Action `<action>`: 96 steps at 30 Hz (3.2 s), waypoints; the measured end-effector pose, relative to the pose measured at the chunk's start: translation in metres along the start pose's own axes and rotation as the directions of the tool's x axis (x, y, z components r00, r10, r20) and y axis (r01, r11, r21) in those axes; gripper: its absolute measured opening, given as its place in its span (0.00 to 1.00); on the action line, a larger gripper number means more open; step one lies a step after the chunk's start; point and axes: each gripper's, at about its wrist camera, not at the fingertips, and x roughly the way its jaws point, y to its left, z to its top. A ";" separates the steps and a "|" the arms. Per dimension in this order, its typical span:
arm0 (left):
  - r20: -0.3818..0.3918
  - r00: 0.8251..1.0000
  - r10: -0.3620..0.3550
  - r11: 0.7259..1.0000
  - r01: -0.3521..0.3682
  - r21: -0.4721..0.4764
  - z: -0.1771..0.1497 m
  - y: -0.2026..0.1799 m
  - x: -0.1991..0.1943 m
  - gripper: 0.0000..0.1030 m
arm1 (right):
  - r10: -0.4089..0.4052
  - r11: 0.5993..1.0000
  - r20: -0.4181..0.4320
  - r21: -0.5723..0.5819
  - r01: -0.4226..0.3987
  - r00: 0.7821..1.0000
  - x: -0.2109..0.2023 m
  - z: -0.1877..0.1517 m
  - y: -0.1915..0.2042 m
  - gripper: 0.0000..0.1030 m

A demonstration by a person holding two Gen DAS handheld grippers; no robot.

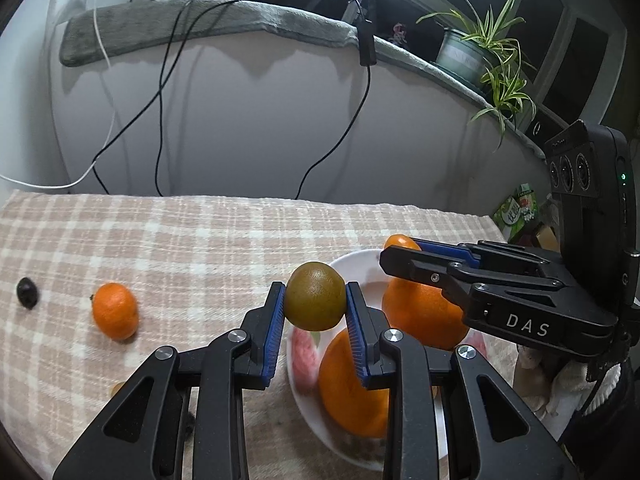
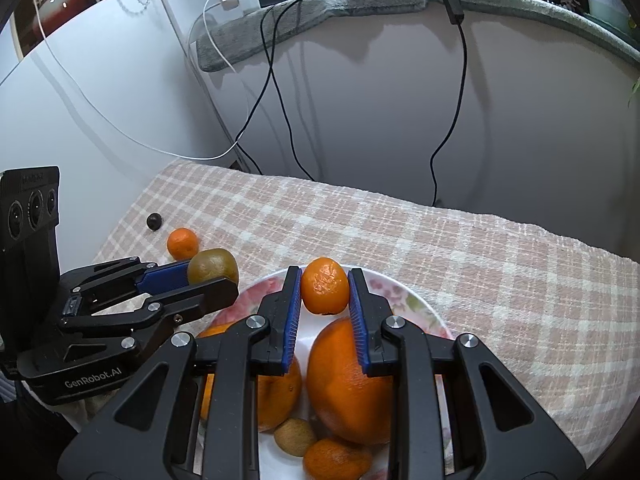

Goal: Organize fruits
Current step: 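Carry the mandarin and the kiwi in both grippers over the plate, then open both grippers to drop the mandarin and kiwi onto the plate, then move both grippers back to the remaining loose fruits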

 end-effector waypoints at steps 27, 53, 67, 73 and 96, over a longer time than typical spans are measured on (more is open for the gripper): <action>-0.021 0.999 -0.035 0.999 0.035 0.009 0.005 -0.007 0.006 0.46 | -0.016 0.999 0.016 0.033 0.016 1.000 -0.002 -0.001 -0.008 0.59; 0.057 0.996 0.073 0.997 -0.075 0.023 -0.004 0.011 -0.040 0.59 | -0.023 0.999 0.039 0.025 0.022 0.999 -0.023 -0.002 0.018 0.84; 0.074 0.962 0.262 0.965 -0.263 -0.002 -0.029 0.075 -0.079 0.58 | 0.007 0.998 0.042 -0.061 -0.004 0.999 -0.024 0.000 0.059 0.84; 0.077 0.950 0.303 0.953 -0.300 -0.052 -0.036 0.104 -0.090 0.58 | 0.032 0.996 0.030 -0.090 -0.029 0.999 -0.015 0.002 0.078 0.84; 0.029 0.951 0.309 0.945 -0.303 -0.126 -0.028 0.177 -0.072 0.40 | 0.040 0.972 -0.092 -0.226 -0.060 0.995 0.064 0.013 0.159 0.84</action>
